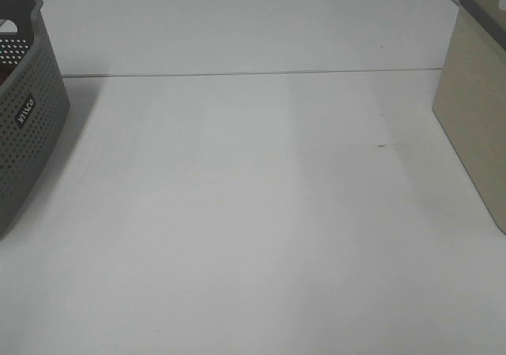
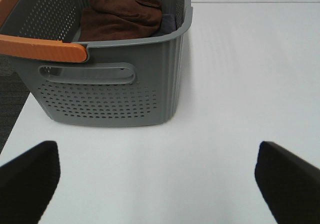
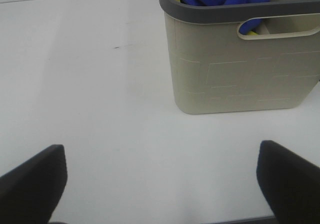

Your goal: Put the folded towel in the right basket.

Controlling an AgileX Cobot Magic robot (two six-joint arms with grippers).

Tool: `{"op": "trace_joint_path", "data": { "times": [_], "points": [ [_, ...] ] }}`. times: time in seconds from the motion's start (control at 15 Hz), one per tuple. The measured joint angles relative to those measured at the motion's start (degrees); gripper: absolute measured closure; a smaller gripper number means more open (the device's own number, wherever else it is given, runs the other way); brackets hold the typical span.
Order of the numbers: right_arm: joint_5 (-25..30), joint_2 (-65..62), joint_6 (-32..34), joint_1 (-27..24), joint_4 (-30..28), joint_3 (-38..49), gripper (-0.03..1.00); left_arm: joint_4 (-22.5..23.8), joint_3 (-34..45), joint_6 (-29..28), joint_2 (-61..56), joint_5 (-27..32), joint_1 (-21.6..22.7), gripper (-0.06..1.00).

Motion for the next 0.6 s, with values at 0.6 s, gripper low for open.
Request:
{"op": "trace_joint_path", "data": {
  "times": [0.6],
  "points": [
    [0.0, 0.0, 0.0, 0.0, 0.0, 0.0, -0.01, 0.0, 0.0, 0.0, 0.0, 0.0, 0.0, -0.04]
  ]
}}
